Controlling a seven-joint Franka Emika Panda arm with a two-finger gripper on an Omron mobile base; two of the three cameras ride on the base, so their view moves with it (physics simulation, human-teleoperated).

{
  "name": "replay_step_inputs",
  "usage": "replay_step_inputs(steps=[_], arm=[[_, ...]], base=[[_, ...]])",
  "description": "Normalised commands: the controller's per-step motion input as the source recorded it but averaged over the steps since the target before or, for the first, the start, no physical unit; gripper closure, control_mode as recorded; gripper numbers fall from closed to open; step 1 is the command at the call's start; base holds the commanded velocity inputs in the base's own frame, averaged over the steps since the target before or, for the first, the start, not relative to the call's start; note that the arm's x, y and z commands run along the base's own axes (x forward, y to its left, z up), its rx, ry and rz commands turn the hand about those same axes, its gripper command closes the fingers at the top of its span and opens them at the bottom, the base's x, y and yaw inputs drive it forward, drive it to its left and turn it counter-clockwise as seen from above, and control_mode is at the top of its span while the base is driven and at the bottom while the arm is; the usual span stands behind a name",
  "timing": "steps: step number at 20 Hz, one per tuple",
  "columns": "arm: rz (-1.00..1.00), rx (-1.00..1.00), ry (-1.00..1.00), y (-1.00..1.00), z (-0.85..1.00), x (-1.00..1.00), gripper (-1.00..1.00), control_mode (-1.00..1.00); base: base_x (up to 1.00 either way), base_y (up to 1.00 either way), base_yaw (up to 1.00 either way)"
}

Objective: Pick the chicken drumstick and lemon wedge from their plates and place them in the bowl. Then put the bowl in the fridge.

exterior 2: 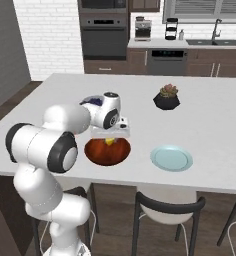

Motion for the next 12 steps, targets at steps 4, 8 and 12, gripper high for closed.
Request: replay_step_inputs(steps=[4,8,12], arm=[[0.10,0.00,0.03,0.00,-0.48,0.23,1.00,-1.00],[0.03,0.00,0.02,0.00,-0.30,0.27,1.00,-1.00],[0.00,0.00,0.00,0.00,-0.18,0.06,-1.00,-1.00]], base=[[0.00,0.00,0.00],[0.00,0.00,0.00],[0.00,0.00,0.00]])
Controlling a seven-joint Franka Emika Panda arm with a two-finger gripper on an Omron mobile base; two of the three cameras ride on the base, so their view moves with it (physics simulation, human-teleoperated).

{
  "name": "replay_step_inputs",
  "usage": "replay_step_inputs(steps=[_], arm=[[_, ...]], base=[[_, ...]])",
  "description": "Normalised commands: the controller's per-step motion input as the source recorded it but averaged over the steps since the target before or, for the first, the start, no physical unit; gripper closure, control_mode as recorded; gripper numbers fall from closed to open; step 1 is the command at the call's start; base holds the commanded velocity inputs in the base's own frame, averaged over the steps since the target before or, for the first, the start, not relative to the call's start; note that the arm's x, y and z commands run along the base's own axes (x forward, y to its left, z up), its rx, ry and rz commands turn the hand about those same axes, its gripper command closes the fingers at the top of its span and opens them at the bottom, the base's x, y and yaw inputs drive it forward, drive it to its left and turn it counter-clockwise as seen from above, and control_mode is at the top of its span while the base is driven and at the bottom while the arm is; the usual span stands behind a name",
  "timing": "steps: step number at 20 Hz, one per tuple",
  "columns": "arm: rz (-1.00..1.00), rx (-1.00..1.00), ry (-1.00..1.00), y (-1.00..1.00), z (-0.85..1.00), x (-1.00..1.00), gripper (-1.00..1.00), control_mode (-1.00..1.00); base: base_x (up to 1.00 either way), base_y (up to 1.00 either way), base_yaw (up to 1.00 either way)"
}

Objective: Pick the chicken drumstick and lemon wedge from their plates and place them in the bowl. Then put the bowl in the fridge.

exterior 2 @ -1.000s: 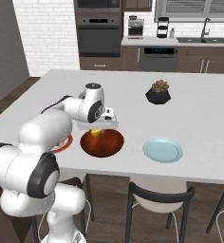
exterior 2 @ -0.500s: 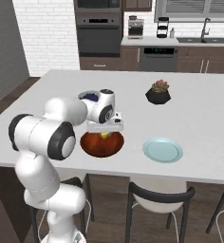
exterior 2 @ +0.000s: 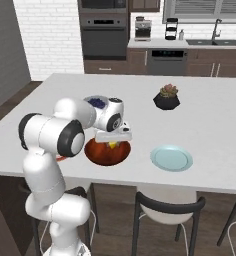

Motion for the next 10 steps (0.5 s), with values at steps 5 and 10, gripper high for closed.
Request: replay_step_inputs(steps=[5,10], arm=[[0.00,0.00,0.00,0.00,0.00,0.00,-1.00,-1.00],[0.00,0.00,0.00,0.00,0.00,0.00,-1.00,-1.00]], base=[[0.00,0.00,0.00],[0.00,0.00,0.00]])
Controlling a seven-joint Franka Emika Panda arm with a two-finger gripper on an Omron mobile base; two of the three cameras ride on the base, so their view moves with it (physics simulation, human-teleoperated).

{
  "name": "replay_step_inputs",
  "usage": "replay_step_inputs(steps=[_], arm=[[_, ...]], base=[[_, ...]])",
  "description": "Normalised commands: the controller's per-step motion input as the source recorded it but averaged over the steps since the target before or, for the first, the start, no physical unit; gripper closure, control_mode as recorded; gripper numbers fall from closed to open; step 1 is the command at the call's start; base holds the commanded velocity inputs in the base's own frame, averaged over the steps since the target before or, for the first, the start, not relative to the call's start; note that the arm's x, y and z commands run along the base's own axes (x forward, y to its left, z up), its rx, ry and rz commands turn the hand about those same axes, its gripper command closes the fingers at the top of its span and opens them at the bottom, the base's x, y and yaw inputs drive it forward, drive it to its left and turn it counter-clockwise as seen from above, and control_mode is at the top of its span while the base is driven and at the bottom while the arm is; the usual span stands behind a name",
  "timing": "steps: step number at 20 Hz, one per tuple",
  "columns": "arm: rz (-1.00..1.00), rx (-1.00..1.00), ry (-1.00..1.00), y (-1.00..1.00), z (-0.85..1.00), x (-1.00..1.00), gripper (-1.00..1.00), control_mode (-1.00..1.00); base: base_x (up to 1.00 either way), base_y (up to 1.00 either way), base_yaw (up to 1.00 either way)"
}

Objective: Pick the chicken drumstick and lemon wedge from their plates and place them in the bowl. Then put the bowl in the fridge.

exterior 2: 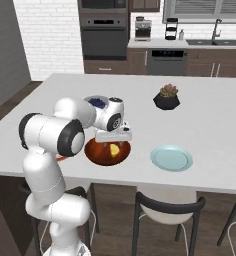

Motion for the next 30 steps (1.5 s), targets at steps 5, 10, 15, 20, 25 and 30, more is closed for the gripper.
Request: replay_step_inputs(steps=[5,10,15,20,25,30], arm=[[0.00,-0.09,0.00,0.19,0.26,0.00,-1.00,-1.00],[0.02,-0.05,0.00,0.87,0.74,-0.04,-1.00,-1.00],[0.35,-0.14,-0.01,1.00,0.55,-0.01,-1.00,-1.00],[0.43,-0.04,0.03,0.94,0.02,-0.03,-1.00,-1.00],[0.36,0.00,0.05,0.94,-0.23,-0.02,-1.00,-1.00],[0.32,0.00,0.10,0.91,-0.33,0.00,-1.00,-1.00]], base=[[0.00,0.00,0.00],[0.00,0.00,0.00],[0.00,0.00,0.00],[0.00,0.00,0.00],[0.00,0.00,0.00],[0.00,0.00,0.00]])
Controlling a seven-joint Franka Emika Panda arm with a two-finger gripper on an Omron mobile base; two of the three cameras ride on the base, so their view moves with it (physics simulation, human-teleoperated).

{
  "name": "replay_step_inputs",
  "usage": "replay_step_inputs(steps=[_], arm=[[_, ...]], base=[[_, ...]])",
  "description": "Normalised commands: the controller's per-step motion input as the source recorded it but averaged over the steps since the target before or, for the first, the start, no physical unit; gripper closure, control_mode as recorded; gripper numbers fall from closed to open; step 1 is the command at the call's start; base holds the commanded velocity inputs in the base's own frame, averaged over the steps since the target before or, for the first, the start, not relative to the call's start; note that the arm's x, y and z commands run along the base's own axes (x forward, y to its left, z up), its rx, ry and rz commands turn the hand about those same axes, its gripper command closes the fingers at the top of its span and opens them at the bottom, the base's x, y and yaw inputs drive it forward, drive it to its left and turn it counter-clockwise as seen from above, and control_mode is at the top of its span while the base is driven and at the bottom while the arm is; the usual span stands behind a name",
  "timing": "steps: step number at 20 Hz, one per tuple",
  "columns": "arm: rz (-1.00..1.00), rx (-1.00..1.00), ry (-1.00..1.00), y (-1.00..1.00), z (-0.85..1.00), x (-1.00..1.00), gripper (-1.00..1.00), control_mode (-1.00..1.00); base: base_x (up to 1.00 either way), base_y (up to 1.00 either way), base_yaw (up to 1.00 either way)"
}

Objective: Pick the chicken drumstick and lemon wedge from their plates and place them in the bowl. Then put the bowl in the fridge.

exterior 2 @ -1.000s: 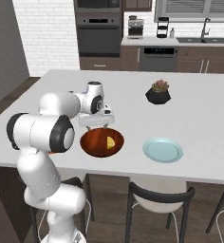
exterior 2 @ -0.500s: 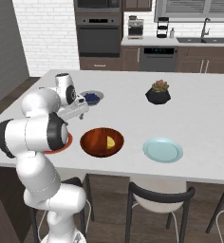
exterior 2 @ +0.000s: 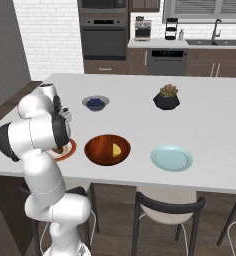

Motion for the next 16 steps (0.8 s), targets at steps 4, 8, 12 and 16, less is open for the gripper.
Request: replay_step_inputs(steps=[4,8,12,16], arm=[[0.20,0.00,0.10,0.33,-0.45,-0.10,-1.00,-1.00],[0.05,-0.01,0.02,-0.03,-0.30,-0.20,-1.00,-1.00],[0.01,-0.05,0.02,0.01,-0.46,0.08,-1.00,-1.00],[0.00,-0.06,0.00,-0.01,-0.56,0.14,-1.00,-1.00]], base=[[0.00,0.00,0.00],[0.00,0.00,0.00],[0.00,0.00,0.00],[0.00,0.00,0.00]])
